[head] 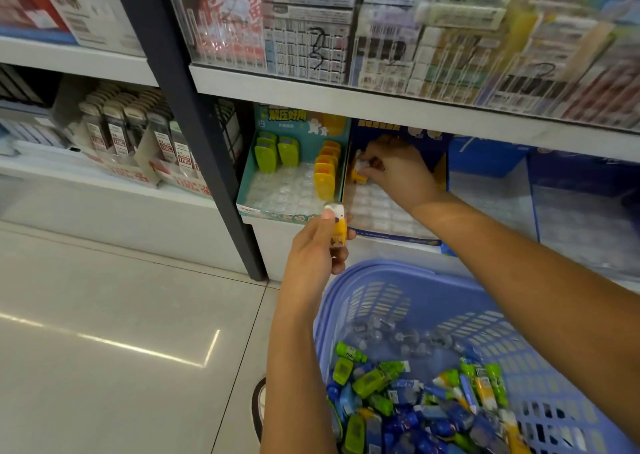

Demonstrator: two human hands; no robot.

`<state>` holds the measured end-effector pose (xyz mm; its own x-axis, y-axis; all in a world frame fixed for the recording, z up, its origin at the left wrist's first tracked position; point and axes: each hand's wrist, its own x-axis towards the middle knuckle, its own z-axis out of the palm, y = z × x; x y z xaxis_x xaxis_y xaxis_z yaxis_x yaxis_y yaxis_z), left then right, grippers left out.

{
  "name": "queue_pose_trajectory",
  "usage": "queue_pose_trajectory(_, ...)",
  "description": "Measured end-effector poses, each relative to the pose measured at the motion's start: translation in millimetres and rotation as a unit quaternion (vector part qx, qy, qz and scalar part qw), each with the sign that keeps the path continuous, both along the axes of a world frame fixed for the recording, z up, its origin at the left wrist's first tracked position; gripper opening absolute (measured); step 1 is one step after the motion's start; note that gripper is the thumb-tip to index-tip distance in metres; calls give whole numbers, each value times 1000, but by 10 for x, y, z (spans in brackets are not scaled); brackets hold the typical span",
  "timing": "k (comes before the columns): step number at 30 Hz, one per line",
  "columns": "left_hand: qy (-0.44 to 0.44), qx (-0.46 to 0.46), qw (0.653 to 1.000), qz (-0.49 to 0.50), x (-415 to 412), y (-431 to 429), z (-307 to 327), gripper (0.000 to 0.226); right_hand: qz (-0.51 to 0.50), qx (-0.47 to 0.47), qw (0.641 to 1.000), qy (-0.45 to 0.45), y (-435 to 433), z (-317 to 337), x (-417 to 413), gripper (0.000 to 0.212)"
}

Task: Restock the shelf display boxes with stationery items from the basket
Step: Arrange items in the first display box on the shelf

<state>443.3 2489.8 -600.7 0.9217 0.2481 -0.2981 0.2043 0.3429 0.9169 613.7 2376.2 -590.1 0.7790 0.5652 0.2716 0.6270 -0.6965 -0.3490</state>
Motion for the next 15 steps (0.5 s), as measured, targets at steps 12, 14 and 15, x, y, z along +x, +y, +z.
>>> queue_pose_trajectory(12,-74,190,979,6,167,-246,68,20,63,187,920,340,-409,411,-618,17)
queue_pose_trajectory(14,-80,243,967,1,232,-335,81,33,-25,226,941,251,-447,372,-481,16)
queue_pose_trajectory(15,-76,302,950,-24,273,-376,73,40,-80,218,954,189,-440,346,-380,16)
